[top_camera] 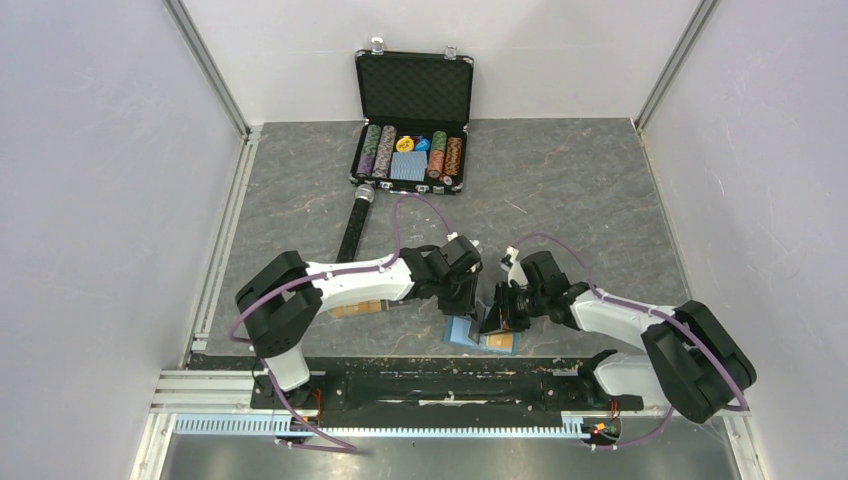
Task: Put the credit cards into the card holder
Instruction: Turn over the card slot in the card holder.
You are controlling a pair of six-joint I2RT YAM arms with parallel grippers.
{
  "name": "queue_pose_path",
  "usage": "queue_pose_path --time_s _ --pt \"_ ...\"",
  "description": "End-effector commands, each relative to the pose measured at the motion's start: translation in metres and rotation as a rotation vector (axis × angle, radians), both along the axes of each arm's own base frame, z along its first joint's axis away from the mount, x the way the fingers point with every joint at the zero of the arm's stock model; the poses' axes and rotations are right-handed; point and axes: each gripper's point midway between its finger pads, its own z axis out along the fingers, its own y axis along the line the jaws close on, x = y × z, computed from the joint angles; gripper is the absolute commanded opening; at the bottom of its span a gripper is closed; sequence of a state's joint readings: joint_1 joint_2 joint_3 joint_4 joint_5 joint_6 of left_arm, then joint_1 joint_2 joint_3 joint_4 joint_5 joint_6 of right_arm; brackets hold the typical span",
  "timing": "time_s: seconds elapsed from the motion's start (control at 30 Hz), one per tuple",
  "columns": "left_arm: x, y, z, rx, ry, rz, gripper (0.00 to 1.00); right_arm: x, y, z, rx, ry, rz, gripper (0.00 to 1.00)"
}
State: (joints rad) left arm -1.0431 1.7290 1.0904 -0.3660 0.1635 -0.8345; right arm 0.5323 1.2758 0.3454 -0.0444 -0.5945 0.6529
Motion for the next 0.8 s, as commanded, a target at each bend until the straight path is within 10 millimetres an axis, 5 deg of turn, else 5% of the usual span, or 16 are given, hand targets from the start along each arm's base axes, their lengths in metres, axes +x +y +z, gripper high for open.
queue_pose_path --time_s 0.0,0.3,0.5,0.77 --pt "0.003 -0.004 0.011 0.018 -0.01 -0.015 0.02 0.024 -0.006 0.014 -0.077 -0.111 -0.01 0.23" --pt "0.013 0.009 0.013 0.182 -0.038 -0.035 0.04 0.035 -0.057 0.005 -0.403 -0.175 -0.021 0.25" --pt "0.006 -0.017 0.017 0.132 -0.01 -0.069 0.15 0.035 -0.082 0.004 -0.54 -0.195 -0.019 0.25" --pt "-0.008 -0.055 0.023 0.009 0.031 -0.113 0.4 0.039 -0.08 0.013 -0.524 -0.214 -0.032 0.25"
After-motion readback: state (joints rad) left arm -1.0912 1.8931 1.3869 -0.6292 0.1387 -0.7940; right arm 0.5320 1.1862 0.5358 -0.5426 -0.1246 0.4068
